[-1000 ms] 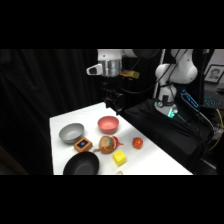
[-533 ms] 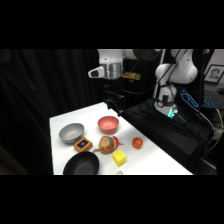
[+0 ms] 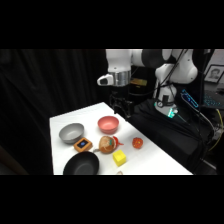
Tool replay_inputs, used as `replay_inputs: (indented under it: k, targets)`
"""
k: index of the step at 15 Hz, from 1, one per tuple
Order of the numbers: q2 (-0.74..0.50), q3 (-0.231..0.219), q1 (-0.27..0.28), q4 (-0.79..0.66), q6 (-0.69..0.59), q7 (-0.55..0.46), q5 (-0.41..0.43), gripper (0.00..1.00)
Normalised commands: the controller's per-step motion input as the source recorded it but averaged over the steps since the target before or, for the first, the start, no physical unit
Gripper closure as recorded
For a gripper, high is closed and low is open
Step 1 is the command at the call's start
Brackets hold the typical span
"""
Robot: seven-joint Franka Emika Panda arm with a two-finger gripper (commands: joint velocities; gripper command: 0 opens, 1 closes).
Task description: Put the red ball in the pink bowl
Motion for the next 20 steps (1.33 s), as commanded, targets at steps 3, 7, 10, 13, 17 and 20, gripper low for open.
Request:
replay_inputs:
  k: [3, 7, 10, 13, 17, 20]
  targets:
    - [-0.07, 0.054, 0.050, -0.27, 0.37, 0.07, 0.045, 0.00]
    - [-0.03, 0.059, 0.056, -0.21, 0.32, 0.09, 0.058, 0.00]
    - [0.08, 0.048, 0.055, -0.14, 0.32, 0.10, 0.075, 0.00]
    - [0.15, 0.043, 0.044, -0.10, 0.32, 0.12, 0.033, 0.00]
    - [0.19, 0.040, 0.047, -0.06, 0.29, 0.13, 0.001, 0.00]
    - [0.14, 0.041, 0.064, -0.08, 0.26, 0.14, -0.031, 0.00]
